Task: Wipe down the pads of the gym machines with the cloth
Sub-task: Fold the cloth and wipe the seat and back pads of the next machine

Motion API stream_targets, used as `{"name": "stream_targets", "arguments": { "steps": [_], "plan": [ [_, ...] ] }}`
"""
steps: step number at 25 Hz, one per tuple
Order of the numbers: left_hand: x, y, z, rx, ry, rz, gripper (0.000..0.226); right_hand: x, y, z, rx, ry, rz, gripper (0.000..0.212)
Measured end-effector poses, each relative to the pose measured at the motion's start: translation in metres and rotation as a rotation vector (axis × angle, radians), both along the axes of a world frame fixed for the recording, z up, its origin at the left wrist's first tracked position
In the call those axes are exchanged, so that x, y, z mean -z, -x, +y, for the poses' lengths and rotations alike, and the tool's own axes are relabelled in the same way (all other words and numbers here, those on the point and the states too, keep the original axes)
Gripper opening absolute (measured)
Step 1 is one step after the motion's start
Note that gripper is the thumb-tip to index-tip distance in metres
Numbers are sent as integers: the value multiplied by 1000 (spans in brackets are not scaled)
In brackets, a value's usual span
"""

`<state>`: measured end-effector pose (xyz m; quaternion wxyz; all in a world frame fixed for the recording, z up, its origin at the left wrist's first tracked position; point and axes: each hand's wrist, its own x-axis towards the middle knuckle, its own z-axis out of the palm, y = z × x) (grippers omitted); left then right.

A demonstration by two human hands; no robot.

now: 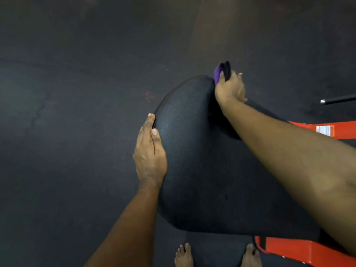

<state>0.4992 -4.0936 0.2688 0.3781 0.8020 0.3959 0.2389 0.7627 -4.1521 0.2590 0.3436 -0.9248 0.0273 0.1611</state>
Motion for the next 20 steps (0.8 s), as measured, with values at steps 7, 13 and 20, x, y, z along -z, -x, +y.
{"name": "stream_targets", "arguments": {
  "steps": [7, 13, 20],
  "plan": [
    [3, -2, 2, -40, 6, -17, 48, 6, 28, -8, -765, -36, -419, 49],
    [7, -1, 5, -16, -2, -24, 48, 5, 23, -2, -344, -3, -150, 56],
    [7, 4, 17, 76, 130, -107, 49, -4, 127, -45, -676, -144, -270, 52]
  ]
}}
